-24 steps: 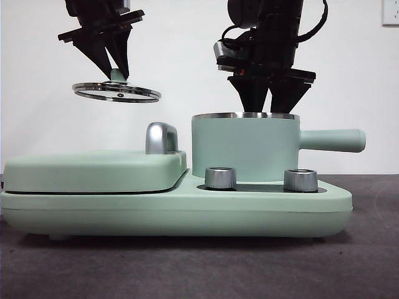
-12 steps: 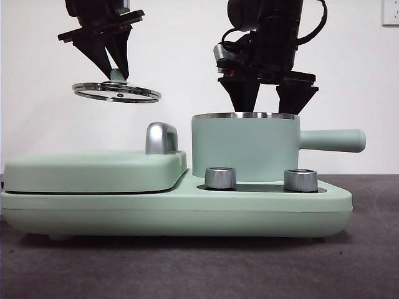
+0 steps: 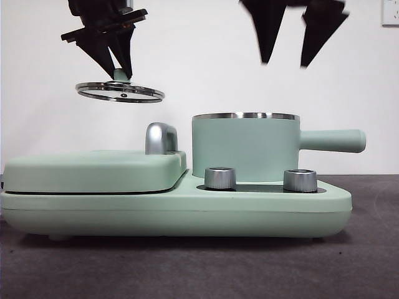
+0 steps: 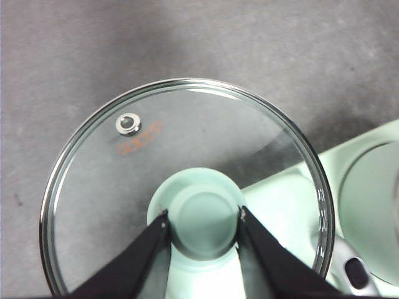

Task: Put the buns in a small steamer

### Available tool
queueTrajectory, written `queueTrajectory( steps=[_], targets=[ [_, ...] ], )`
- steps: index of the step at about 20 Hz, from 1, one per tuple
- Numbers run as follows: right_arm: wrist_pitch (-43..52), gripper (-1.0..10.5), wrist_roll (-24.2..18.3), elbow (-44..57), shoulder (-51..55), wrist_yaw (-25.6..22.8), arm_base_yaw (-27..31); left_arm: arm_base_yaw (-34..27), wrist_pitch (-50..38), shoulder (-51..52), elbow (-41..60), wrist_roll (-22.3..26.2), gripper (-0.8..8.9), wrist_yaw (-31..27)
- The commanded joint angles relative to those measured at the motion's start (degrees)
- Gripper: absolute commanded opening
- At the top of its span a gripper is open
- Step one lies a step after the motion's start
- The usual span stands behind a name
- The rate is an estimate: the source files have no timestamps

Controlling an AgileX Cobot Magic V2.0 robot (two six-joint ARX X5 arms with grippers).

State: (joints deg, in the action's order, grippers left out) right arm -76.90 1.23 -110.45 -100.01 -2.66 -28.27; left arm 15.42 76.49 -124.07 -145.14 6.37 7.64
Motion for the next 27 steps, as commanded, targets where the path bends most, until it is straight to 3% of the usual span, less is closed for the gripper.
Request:
queueTrajectory(
  steps=[1,6,13,19,23,27],
  targets=[
    [-4.39,4.0,-0.57,0.52,4.33,-0.42,-0.33,0.83,-1.05,0.26,-2.67,-0.68,0.18,0.52],
    [-4.39,4.0,1.68,8.90,20.65,-0.35,-0.52,3.10,-0.96,0.26,-2.64,-1.07,0.18,0.57],
    [-4.17,4.0,1.77,29.24,47.84,-0.28,-0.52,9.38,-1.11,0.26,-2.64,-1.49,0.18,0.57],
    [7.34,4.0,1.79,48.50,69.70,8.87,-0.52,16.35,-1.44,0.26,-2.64,-1.49,0.18,0.57],
    [12.24,4.0,3.28,55.76,79.41,10.38,-0.52,20.79,-1.27,0.26,-2.62,-1.49,0.19,0.57],
    [12.68,4.0,3.30,56.65,82.97,10.51,-0.52,24.48,-1.95,0.20,-2.16,-1.46,0.18,0.59]
  ],
)
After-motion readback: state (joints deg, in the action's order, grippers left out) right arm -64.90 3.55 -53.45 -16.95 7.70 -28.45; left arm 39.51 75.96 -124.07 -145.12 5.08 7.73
